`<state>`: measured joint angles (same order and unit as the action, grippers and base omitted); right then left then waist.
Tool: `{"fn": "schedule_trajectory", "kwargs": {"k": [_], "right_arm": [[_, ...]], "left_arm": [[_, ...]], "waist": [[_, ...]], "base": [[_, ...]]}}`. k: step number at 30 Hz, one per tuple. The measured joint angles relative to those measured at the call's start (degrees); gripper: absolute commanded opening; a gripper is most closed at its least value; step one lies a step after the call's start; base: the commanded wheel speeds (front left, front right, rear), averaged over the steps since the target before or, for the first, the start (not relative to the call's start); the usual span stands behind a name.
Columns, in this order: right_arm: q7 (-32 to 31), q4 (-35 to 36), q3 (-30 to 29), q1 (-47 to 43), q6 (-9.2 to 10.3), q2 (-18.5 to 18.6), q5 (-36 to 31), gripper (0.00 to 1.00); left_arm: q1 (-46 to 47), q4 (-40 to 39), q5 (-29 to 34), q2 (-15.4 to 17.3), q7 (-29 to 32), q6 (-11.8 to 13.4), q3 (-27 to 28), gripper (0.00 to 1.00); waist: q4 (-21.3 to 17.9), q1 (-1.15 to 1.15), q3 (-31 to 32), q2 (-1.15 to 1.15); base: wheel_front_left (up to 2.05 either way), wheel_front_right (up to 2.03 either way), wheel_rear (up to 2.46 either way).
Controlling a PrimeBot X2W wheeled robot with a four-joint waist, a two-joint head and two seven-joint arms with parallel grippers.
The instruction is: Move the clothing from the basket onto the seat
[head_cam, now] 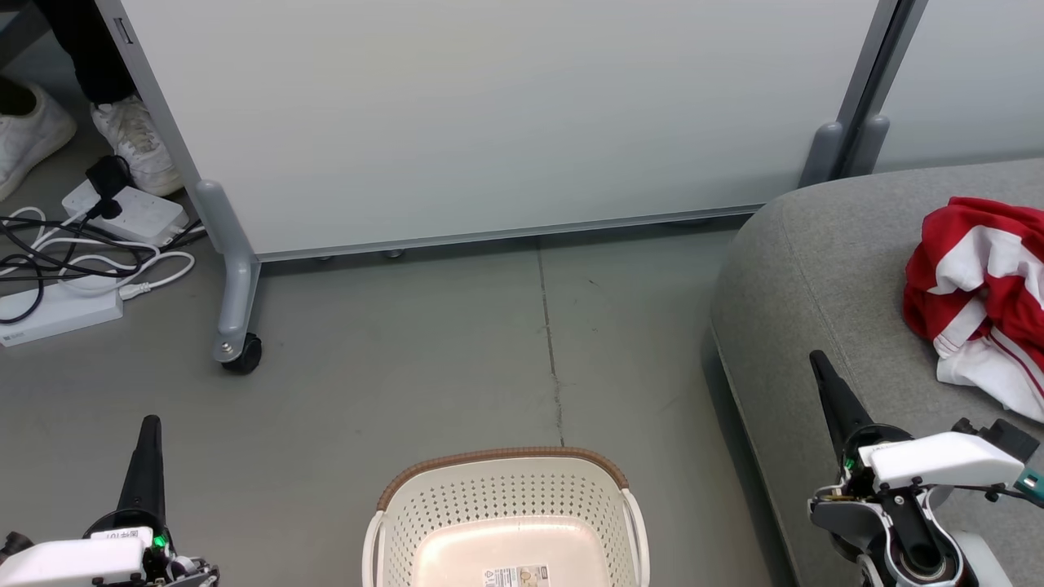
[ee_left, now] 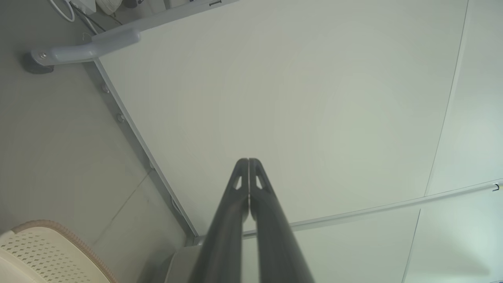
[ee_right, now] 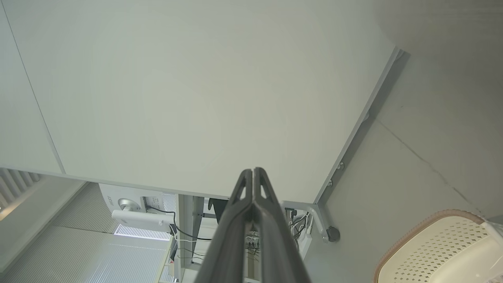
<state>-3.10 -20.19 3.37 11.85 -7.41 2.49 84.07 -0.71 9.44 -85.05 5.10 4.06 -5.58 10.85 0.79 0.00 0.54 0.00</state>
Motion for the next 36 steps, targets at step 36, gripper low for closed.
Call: {"fn": "schedule_trajectory", "kwargs": {"k": [36], "right_arm": [[-1.1, -2.4, 0.8, 2.9, 0.0, 0.1, 10.1, 0.0]], "left_arm": [[1.2, -0.1, -8.4, -1.7, 3.0, -1.9, 4.2, 0.0]], "waist": [[-0.7, 0.0, -0.8, 0.0]], "base": [[0.0, 0.0, 0.0]]}}
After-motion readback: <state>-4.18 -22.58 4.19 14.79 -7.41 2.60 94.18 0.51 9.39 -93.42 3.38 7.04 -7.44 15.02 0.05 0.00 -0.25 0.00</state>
